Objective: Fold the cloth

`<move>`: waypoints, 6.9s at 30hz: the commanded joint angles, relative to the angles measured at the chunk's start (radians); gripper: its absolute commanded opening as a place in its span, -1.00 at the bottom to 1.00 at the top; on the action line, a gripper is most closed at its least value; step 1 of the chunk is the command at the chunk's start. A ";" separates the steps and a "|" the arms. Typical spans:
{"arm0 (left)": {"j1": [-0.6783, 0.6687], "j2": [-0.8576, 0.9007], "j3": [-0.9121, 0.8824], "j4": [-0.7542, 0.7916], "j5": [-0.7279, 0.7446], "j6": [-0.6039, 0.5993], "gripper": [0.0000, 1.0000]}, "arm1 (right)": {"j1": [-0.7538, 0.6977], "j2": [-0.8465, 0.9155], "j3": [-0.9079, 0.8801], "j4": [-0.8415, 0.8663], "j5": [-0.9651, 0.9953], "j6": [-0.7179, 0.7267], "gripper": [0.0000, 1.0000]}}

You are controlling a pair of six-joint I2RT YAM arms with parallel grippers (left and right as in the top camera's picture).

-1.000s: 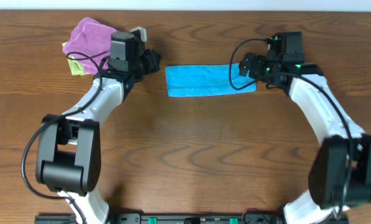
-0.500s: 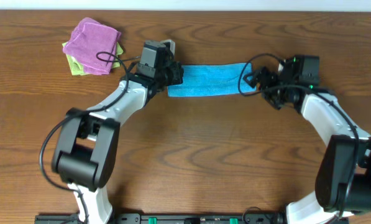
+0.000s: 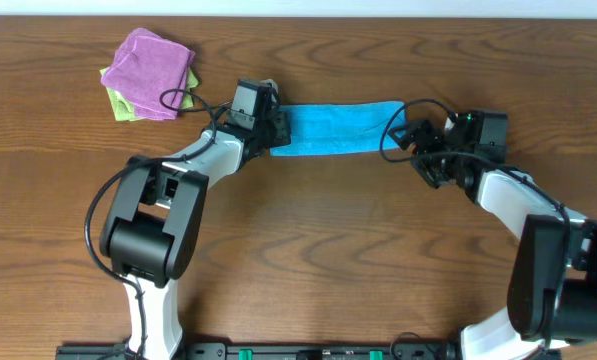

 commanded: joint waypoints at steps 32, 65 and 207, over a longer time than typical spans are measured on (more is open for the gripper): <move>-0.011 0.028 0.014 -0.040 -0.022 -0.004 -0.88 | 0.108 0.246 -0.007 0.329 0.190 0.239 0.55; -0.011 0.028 0.084 -0.122 -0.034 0.025 -0.89 | 0.161 0.162 0.021 0.417 0.198 -0.237 -0.97; 0.267 -0.107 0.454 -0.507 -0.097 0.153 -0.80 | 0.559 0.218 0.565 -0.191 0.068 -0.538 0.99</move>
